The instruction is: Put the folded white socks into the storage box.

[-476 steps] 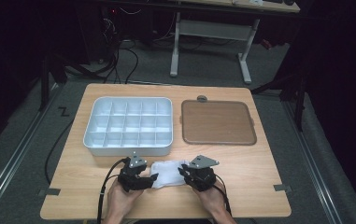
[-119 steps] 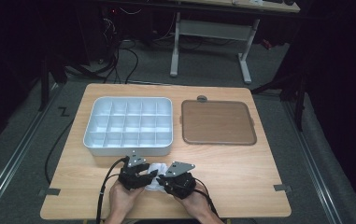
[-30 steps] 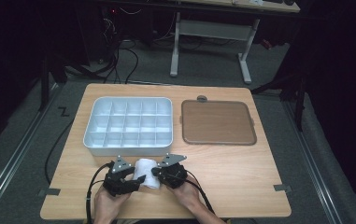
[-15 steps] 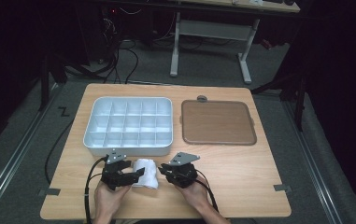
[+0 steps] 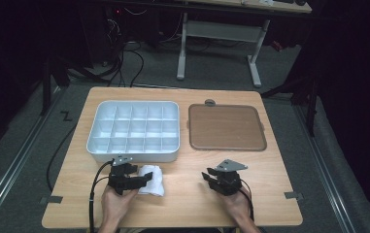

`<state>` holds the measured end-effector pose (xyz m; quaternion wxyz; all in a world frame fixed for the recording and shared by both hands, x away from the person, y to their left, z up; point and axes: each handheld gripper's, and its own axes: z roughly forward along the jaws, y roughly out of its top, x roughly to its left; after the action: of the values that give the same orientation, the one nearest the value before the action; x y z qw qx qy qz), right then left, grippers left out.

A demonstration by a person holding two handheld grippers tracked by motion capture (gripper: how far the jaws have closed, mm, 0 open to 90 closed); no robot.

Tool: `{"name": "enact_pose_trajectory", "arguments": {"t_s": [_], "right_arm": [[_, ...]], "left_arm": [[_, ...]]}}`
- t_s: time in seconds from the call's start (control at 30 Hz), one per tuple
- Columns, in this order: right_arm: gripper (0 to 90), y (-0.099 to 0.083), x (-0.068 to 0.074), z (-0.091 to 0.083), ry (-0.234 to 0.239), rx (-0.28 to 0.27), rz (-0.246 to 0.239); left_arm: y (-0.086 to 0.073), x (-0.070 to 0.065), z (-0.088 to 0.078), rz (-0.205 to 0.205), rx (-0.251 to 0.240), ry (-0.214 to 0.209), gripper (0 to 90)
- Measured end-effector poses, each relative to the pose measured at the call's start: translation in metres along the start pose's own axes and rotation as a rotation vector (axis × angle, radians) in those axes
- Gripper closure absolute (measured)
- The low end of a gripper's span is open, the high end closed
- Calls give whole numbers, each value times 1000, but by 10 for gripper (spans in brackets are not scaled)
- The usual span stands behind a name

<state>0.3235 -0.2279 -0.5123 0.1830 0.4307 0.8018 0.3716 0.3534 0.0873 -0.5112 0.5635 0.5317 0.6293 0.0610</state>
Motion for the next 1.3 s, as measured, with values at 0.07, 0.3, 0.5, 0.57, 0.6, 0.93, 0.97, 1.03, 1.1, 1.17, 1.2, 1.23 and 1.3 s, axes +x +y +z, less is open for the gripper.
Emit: {"name": "enact_pose_trajectory", "arguments": {"t_s": [0.07, 0.3, 0.5, 0.57, 0.6, 0.93, 0.97, 1.03, 1.1, 1.17, 1.2, 1.23, 1.3], "right_arm": [[665, -8, -12, -5, -38, 5, 24], [632, -30, -43, -17, -132, 24, 90], [604, -41, -57, -22, -175, 20, 124], [593, -43, -60, -24, -190, 17, 126], [587, -44, -62, -25, -196, 18, 125], [542, -47, -69, -29, -233, 24, 140], [536, -47, -69, -28, -236, 25, 140], [527, -47, -70, -28, -236, 25, 143], [519, -47, -70, -29, -237, 26, 149], [517, -47, -70, -28, -238, 26, 151], [516, -47, -70, -28, -238, 26, 150], [515, -47, -70, -28, -237, 26, 150], [514, -47, -70, -28, -237, 27, 148]], "left_arm": [[-1, 0, 2, 1, 8, 11, 279], [-7, 1, 9, 10, 41, 28, 298], [-9, 6, 10, -39, 40, 21, 316], [-10, 7, 8, -44, 35, 15, 339], [-11, 7, 7, -46, 30, 8, 359], [-17, 3, 1, 6, 13, -14, 523], [-17, 3, 0, 4, 10, -16, 540], [-17, 3, -1, 8, 12, -15, 579], [-17, 2, -2, 21, 8, -16, 621], [-17, 2, -2, 23, 9, -18, 651], [-17, 2, -2, 22, 11, -20, 661], [-17, 2, -2, 20, 13, -21, 668], [-17, 2, -2, 20, 16, -22, 682]]}}
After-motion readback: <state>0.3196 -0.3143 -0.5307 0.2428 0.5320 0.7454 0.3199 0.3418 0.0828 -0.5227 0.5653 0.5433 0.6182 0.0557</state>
